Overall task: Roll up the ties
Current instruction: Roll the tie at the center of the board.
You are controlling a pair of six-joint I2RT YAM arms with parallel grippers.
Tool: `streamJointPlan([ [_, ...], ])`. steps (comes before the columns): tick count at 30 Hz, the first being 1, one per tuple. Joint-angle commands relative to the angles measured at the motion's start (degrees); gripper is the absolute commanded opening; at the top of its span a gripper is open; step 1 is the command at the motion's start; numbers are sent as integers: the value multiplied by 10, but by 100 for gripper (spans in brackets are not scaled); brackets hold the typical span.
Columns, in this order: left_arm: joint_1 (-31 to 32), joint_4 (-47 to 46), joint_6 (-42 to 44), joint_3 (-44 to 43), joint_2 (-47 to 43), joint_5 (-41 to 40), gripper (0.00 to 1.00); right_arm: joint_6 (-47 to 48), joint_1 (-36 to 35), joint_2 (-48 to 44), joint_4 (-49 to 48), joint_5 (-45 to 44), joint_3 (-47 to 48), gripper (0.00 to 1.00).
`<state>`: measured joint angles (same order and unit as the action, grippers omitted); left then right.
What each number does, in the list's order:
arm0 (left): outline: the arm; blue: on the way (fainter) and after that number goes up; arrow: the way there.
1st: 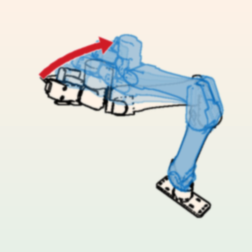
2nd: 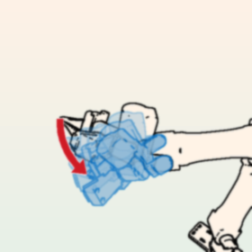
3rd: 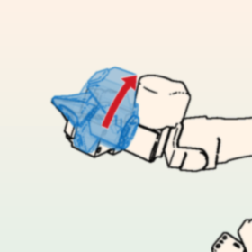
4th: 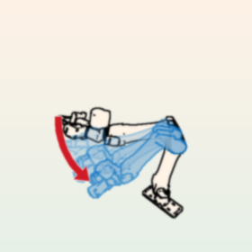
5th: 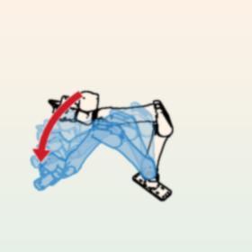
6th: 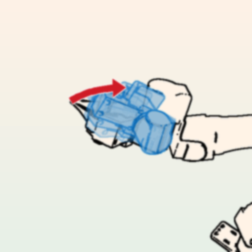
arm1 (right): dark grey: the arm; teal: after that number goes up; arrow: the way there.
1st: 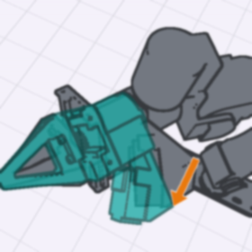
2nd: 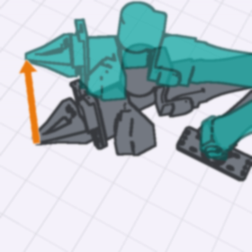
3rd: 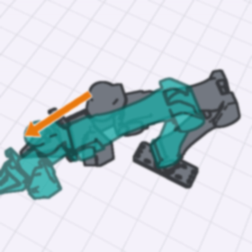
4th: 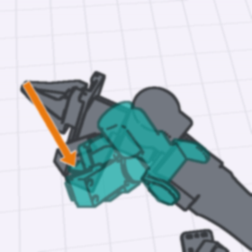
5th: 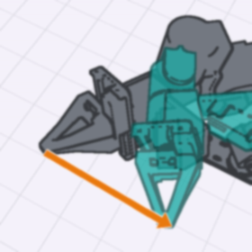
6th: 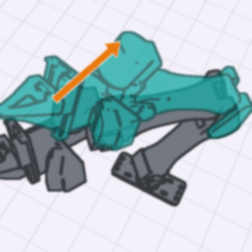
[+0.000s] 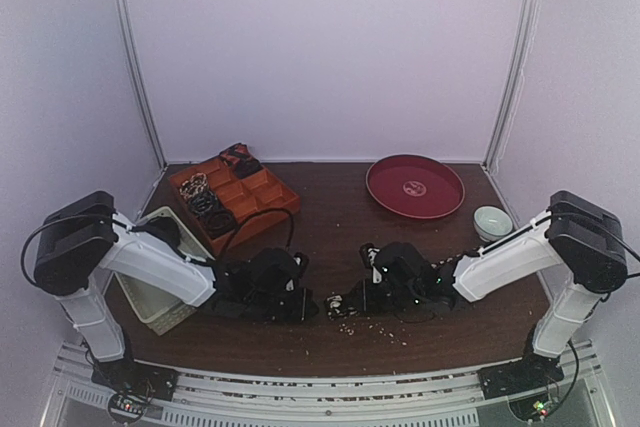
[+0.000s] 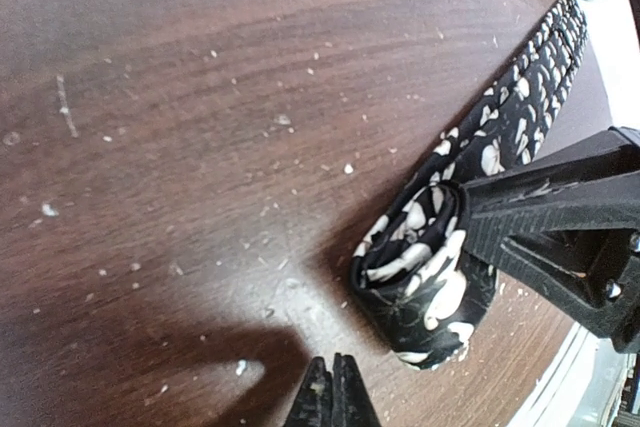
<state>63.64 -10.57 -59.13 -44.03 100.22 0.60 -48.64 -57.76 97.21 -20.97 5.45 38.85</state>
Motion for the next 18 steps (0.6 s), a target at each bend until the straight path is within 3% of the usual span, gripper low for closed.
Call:
streamJointPlan([
  [1,-3,-44,-2,-9,27,24,1,5,3,10,20,-15,-22,18],
  [18,-3,-108,-7,-33,64,49,0,18,14,-3,-9,-17,-51,23],
])
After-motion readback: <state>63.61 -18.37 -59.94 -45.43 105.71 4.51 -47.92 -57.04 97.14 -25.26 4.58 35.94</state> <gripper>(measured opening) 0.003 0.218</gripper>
